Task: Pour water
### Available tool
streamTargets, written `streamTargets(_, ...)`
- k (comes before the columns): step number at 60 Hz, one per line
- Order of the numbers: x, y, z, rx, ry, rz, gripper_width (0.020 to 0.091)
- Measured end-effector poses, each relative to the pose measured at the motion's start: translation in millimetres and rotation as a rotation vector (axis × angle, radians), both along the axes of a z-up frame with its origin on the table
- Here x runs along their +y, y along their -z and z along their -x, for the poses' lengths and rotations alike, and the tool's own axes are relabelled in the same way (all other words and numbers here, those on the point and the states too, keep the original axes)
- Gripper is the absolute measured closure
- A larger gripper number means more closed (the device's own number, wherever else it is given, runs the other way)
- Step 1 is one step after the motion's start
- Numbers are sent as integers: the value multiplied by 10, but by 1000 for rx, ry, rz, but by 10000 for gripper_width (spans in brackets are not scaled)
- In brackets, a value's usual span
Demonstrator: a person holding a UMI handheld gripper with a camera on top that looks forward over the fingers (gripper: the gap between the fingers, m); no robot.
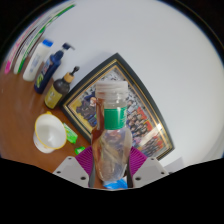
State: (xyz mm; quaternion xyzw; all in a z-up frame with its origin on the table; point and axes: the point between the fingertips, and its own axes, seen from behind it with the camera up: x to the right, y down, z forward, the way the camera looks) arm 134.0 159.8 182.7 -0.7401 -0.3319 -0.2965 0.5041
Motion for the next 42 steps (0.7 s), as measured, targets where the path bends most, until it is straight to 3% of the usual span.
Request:
streamTargets(14, -11, 617, 61, 654, 73, 92, 669)
streamTargets(30, 59, 1329, -122, 857, 138, 110, 655)
streamTargets(42, 81, 1281, -129, 881, 110, 43, 610)
